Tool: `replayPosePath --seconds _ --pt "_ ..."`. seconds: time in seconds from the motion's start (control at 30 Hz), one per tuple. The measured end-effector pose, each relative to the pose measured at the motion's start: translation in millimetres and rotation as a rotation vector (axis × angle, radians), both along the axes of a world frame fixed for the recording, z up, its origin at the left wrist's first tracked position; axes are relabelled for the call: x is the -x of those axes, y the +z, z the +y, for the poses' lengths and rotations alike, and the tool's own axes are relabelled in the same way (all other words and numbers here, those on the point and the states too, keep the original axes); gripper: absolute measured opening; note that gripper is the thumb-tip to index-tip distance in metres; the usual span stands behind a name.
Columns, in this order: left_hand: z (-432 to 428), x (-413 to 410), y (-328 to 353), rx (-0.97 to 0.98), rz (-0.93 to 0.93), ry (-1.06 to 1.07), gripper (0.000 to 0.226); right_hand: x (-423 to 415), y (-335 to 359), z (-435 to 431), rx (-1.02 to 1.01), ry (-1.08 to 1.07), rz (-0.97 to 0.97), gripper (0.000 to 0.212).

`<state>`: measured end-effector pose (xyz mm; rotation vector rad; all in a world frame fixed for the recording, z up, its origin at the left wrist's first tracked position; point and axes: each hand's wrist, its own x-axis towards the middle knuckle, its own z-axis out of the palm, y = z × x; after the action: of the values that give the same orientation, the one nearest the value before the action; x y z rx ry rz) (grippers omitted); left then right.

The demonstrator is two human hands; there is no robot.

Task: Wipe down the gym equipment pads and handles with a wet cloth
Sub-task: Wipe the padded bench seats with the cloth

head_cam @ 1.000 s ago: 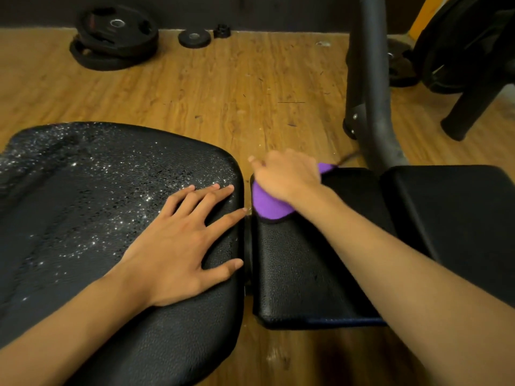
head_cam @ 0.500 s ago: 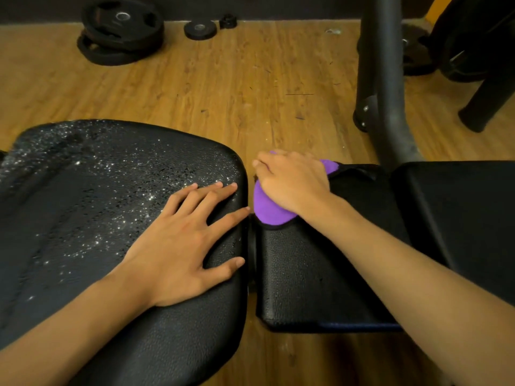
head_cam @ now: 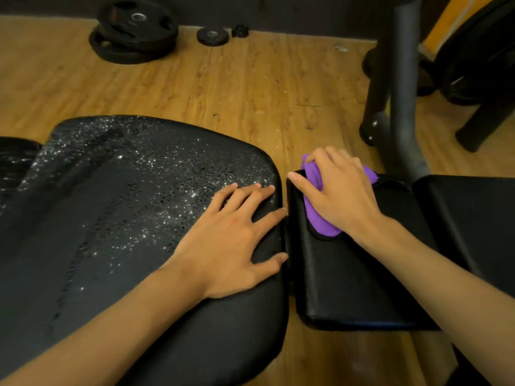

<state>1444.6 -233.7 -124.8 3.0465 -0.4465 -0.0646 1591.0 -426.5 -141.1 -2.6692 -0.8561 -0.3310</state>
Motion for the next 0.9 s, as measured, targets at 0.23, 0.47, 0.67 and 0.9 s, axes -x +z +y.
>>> replayPosePath --seconds 0.23,0.47,0.67,0.9 --pt "20 14 20 0.018 -0.015 -0.157 0.09 21 15 8 0.007 -0.181 0.059 0.059" --pt "109 74 44 -0.058 -0.023 -0.54 0.086 146 18 33 -0.082 -0.47 0.063 0.058" --pt "155 101 49 -0.175 0.063 -0.673 0.083 273 -7 83 -0.537 -0.733 -0.017 0.04" --pt "162 118 31 -0.026 0.105 -0.66 0.079 332 -6 152 -1.047 -0.979 -0.077 0.066"
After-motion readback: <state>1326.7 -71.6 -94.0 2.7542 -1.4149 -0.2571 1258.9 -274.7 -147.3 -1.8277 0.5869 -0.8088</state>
